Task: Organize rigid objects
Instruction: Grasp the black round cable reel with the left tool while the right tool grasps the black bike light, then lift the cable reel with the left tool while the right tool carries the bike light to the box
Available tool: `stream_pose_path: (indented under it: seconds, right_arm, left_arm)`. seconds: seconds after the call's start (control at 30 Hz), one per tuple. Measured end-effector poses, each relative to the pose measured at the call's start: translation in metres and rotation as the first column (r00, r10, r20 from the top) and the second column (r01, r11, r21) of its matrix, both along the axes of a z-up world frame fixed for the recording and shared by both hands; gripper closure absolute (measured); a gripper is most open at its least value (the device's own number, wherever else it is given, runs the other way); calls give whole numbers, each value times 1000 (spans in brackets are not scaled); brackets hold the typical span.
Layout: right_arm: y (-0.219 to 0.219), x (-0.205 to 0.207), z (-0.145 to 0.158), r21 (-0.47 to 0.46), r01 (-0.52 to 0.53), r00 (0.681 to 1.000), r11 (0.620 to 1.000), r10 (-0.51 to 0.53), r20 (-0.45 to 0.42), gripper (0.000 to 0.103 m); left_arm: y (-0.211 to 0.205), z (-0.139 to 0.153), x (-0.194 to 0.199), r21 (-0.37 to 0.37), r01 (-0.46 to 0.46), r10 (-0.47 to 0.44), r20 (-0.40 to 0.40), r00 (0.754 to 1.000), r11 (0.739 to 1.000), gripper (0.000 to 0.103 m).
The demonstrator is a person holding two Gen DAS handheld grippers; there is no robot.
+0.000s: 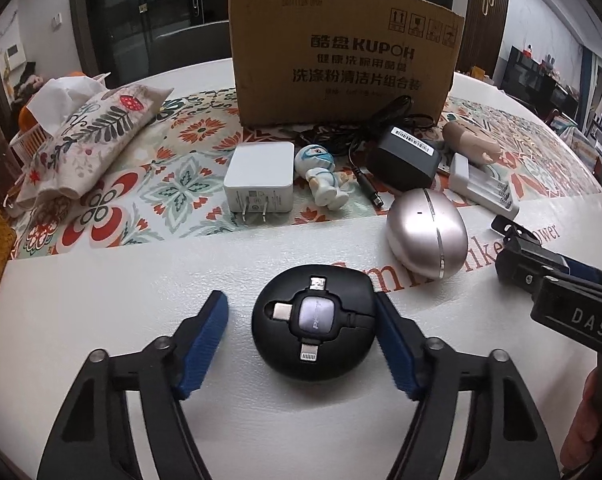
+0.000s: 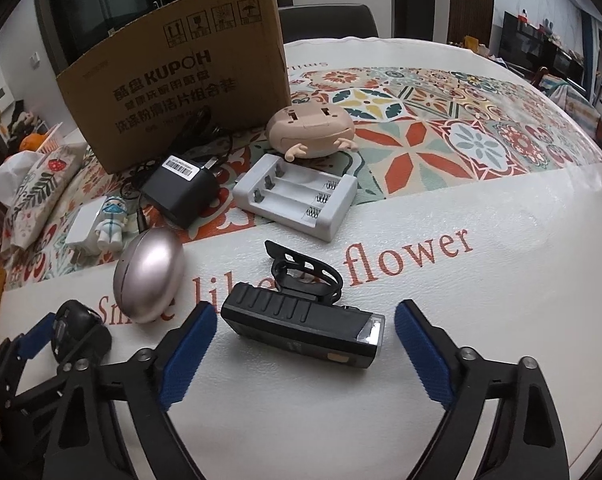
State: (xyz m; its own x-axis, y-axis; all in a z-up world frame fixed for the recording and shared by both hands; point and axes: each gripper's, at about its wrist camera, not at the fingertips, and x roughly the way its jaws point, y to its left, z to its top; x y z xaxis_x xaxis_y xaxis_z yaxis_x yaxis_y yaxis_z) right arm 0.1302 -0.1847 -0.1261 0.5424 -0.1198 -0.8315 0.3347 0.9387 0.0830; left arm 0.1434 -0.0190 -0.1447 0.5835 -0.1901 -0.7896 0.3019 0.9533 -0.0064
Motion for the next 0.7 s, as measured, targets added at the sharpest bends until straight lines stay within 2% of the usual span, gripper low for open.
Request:
stream_pose_path:
  seconds: [0.07,0.13,0.4,0.7]
  right_arm:
    - [0,0,-1,2,-2,1000,1000,2,2,21]
    - [-1,0,0,-1,-7,1000,1000,7,11,25]
    - [2,-5,1,-7,-46,999,999,46,17,28]
    - [11,-13,18,-45,-98,991,994,102,84,28]
  left_arm:
    - [-1,1,0,-1,-1,1,5,1000,1000,45]
    - [-1,1,0,-4,0,0,7,1000,1000,49]
    - [0,3,-4,-15,-18,18,1,1000,1000,49]
    - [3,14,-10,-47,-35,35,10,999,998,49]
